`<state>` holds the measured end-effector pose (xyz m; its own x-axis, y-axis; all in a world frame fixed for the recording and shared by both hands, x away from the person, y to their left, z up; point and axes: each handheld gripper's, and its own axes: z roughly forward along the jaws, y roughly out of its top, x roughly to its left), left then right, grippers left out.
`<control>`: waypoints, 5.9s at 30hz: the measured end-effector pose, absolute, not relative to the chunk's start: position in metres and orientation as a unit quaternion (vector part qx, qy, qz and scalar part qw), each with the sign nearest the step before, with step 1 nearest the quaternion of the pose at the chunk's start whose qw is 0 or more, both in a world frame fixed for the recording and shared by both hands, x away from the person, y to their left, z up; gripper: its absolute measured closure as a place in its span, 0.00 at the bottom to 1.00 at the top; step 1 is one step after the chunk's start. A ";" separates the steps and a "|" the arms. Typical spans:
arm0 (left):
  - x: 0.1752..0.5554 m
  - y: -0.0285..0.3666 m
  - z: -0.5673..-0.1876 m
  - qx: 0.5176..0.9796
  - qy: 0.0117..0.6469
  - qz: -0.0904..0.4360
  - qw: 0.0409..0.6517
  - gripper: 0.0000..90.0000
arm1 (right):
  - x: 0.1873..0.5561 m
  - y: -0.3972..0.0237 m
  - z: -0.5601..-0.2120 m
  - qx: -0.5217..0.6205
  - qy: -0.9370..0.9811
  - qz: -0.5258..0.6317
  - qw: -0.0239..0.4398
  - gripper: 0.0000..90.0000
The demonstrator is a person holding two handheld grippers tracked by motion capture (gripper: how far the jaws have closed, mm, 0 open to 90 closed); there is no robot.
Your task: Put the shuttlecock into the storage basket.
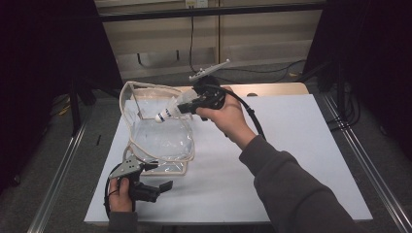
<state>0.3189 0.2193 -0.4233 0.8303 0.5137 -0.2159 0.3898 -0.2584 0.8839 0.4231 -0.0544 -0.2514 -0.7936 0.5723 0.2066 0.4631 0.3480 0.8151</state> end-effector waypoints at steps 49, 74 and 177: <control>0.319 0.222 -0.422 0.789 0.286 0.058 0.541 0.03 | 0.422 -0.007 -0.265 0.280 0.844 0.454 0.049 0.97; 0.319 0.222 -0.423 0.789 0.285 0.056 0.542 0.03 | 0.431 -0.003 -0.271 0.285 0.848 0.444 0.052 0.97; 0.320 0.222 -0.424 0.784 0.285 0.053 0.549 0.03 | 0.460 0.063 -0.307 0.280 0.874 0.394 0.049 0.99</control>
<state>0.3202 0.2221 -0.4242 0.8315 0.5051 -0.2313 0.3897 -0.2337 0.8908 0.4604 0.0625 -0.3068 -0.8385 0.5278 0.1353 0.4506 0.5322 0.7167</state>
